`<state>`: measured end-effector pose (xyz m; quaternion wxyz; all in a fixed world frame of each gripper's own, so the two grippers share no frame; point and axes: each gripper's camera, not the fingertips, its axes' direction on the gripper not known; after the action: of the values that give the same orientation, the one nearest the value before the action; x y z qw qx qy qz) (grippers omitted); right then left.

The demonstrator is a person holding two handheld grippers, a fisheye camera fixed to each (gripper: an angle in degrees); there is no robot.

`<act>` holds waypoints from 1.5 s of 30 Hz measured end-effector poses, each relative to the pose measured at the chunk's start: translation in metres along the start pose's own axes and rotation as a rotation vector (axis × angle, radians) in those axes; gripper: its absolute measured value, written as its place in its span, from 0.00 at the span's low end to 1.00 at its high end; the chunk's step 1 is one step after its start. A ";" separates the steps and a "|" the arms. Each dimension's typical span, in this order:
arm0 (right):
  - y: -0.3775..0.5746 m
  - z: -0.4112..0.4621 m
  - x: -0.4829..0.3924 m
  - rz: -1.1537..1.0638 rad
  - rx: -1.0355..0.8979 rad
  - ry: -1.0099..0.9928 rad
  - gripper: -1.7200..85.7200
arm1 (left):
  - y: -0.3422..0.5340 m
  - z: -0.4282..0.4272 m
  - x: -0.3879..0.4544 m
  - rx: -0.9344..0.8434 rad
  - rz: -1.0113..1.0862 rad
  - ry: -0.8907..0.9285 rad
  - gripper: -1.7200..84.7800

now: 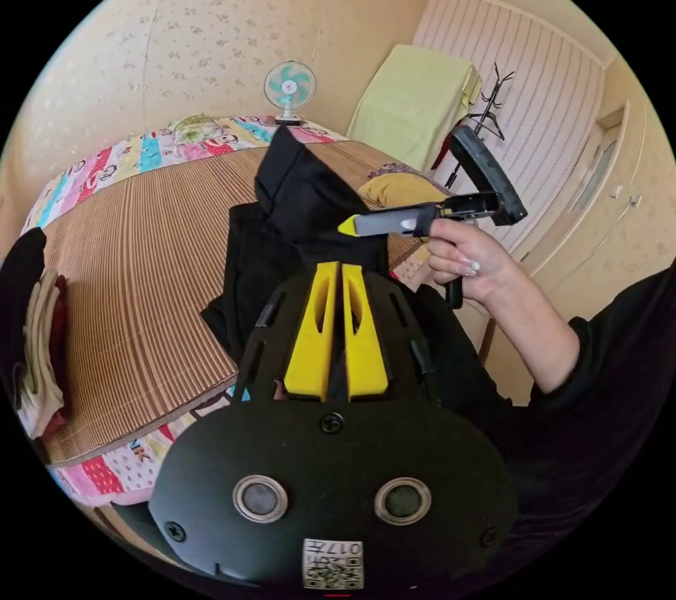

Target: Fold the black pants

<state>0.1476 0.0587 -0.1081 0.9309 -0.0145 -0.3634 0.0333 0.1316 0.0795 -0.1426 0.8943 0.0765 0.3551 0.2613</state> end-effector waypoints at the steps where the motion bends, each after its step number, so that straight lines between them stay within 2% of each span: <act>1: 0.015 -0.017 0.023 0.045 0.016 -0.005 0.07 | -0.004 0.001 -0.024 0.003 -0.067 0.016 0.08; 3: 0.038 -0.031 0.054 0.103 0.014 -0.018 0.06 | -0.015 0.015 -0.062 -0.044 -0.161 0.059 0.12; 6: 0.076 -0.034 0.088 0.252 0.019 -0.039 0.06 | -0.040 0.073 -0.117 -0.220 -0.266 0.052 0.18; 8: 0.093 -0.033 0.096 0.311 0.032 -0.036 0.06 | -0.046 0.137 -0.148 -0.398 -0.293 0.020 0.20; 10: 0.105 -0.032 0.101 0.348 0.032 -0.024 0.06 | -0.042 0.162 -0.158 -0.440 -0.295 0.056 0.20; 11: 0.106 -0.031 0.101 0.349 0.024 -0.019 0.06 | -0.041 0.161 -0.157 -0.405 -0.291 0.154 0.14; 12: 0.108 -0.032 0.099 0.340 0.019 -0.015 0.07 | -0.039 0.159 -0.158 -0.399 -0.318 0.178 0.11; 14: 0.111 -0.036 0.100 0.333 0.041 -0.036 0.08 | -0.028 0.134 -0.148 -0.291 -0.328 0.211 0.06; 17: 0.119 -0.036 0.126 0.392 0.109 -0.275 0.17 | -0.017 0.099 -0.122 -0.219 -0.240 0.171 0.05; 19: 0.126 -0.023 0.151 0.483 0.163 -0.439 0.19 | -0.010 0.076 -0.109 -0.169 -0.202 0.184 0.04; 21: 0.124 -0.009 0.153 0.494 0.109 -0.370 0.14 | -0.001 0.054 -0.099 -0.122 -0.173 0.215 0.04; 22: 0.117 -0.011 0.142 0.410 0.092 -0.348 0.07 | 0.004 0.037 -0.092 -0.100 -0.146 0.213 0.03; 24: 0.105 -0.031 0.117 0.247 0.115 -0.327 0.05 | 0.012 0.006 -0.081 -0.067 -0.097 0.185 0.03; 26: 0.098 -0.063 0.097 0.145 0.201 -0.396 0.04 | 0.025 -0.048 -0.070 0.021 -0.051 0.169 0.03; 27: 0.095 -0.086 0.090 0.113 0.277 -0.500 0.04 | 0.029 -0.064 -0.067 0.060 -0.034 0.181 0.03; 29: 0.091 -0.124 0.082 0.045 0.406 -0.617 0.03 | 0.048 -0.140 -0.054 0.280 0.004 0.180 0.03; 33: 0.081 -0.215 0.069 -0.085 0.669 -0.846 0.03 | 0.077 -0.251 -0.048 0.576 -0.009 0.138 0.03; 35: 0.076 -0.255 0.047 -0.203 0.730 -0.823 0.03 | 0.093 -0.310 -0.039 0.681 0.088 0.183 0.03; 39: 0.072 -0.326 -0.014 -0.426 0.814 -0.726 0.02 | 0.111 -0.375 -0.009 0.759 0.218 0.107 0.03; 42: 0.090 -0.380 -0.018 -0.497 1.097 -0.822 0.02 | 0.137 -0.421 0.018 0.888 0.318 0.039 0.03; 44: 0.093 -0.409 -0.016 -0.469 1.159 -0.711 0.02 | 0.156 -0.444 0.045 0.949 0.403 -0.065 0.03; 45: 0.089 -0.416 -0.020 -0.413 1.159 -0.534 0.03 | 0.157 -0.446 0.050 0.946 0.427 -0.064 0.03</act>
<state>0.4099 0.1451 -0.4325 0.6535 0.5664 -0.5000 0.0468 -0.2036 0.2180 -0.4497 0.6992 0.5510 0.3831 0.2465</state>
